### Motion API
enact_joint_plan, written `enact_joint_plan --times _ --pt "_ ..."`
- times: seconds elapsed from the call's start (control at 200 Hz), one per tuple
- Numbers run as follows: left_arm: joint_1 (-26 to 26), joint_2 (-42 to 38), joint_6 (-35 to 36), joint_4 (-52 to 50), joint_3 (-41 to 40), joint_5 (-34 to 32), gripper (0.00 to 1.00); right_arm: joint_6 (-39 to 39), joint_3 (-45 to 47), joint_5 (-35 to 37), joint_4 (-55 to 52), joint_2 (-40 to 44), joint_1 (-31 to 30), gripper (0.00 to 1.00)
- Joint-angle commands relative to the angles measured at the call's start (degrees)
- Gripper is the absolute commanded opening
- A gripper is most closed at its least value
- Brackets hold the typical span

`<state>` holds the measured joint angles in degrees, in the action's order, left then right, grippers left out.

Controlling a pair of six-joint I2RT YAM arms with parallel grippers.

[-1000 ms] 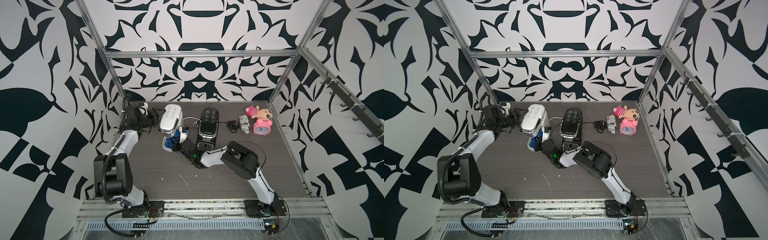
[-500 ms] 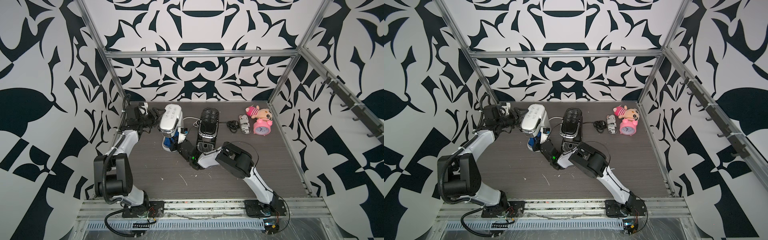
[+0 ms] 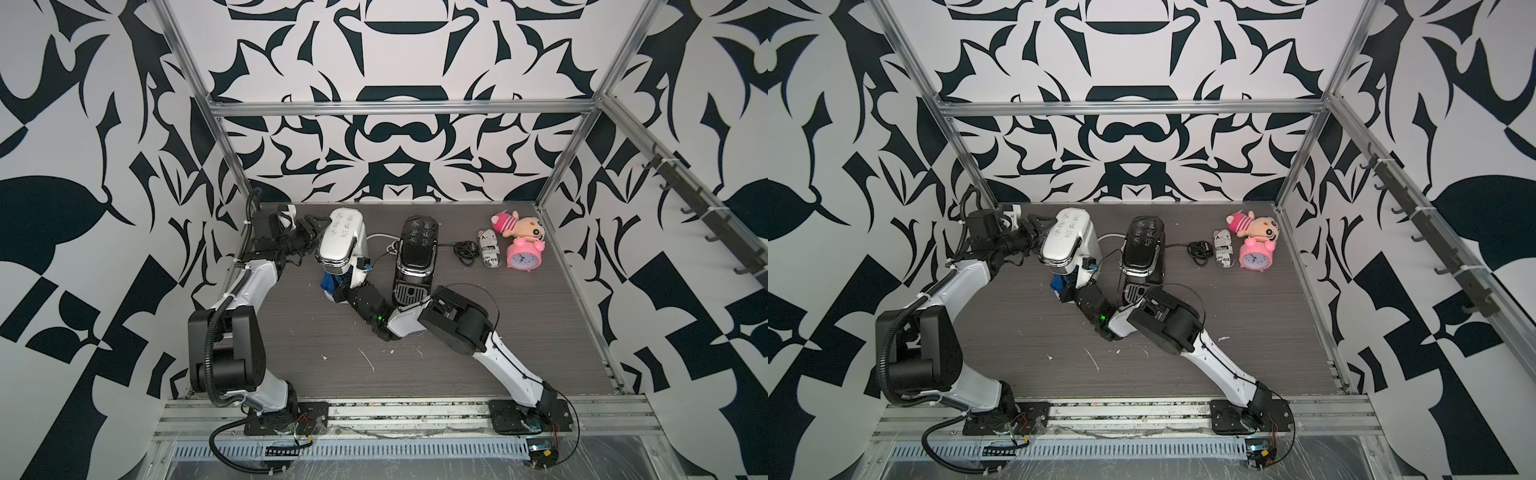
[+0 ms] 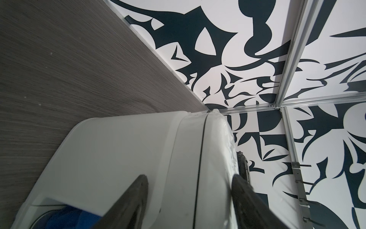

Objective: Wipe the surface of a coffee machine
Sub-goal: Wipe the dirt from the surface of the coffee machine.

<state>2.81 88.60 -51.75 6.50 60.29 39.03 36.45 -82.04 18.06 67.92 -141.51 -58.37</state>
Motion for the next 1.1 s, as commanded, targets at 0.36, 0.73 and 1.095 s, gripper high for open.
enact_joint_plan --times 0.36,0.73,1.095 --pt "-2.28 2.75 -0.91 -6.24 -2.86 2.72 0.68 3.74 -4.02 4.32 11.08 -1.84 0.36 0.0" --pt "-2.24 2.97 -1.11 -5.89 -2.94 2.9 0.68 -2.15 -0.61 16.03 5.08 6.08 -0.83 0.0" --pt "-2.25 2.93 -1.25 -5.98 -2.97 2.72 0.68 -1.22 0.89 23.61 -4.87 8.55 -2.35 0.0"
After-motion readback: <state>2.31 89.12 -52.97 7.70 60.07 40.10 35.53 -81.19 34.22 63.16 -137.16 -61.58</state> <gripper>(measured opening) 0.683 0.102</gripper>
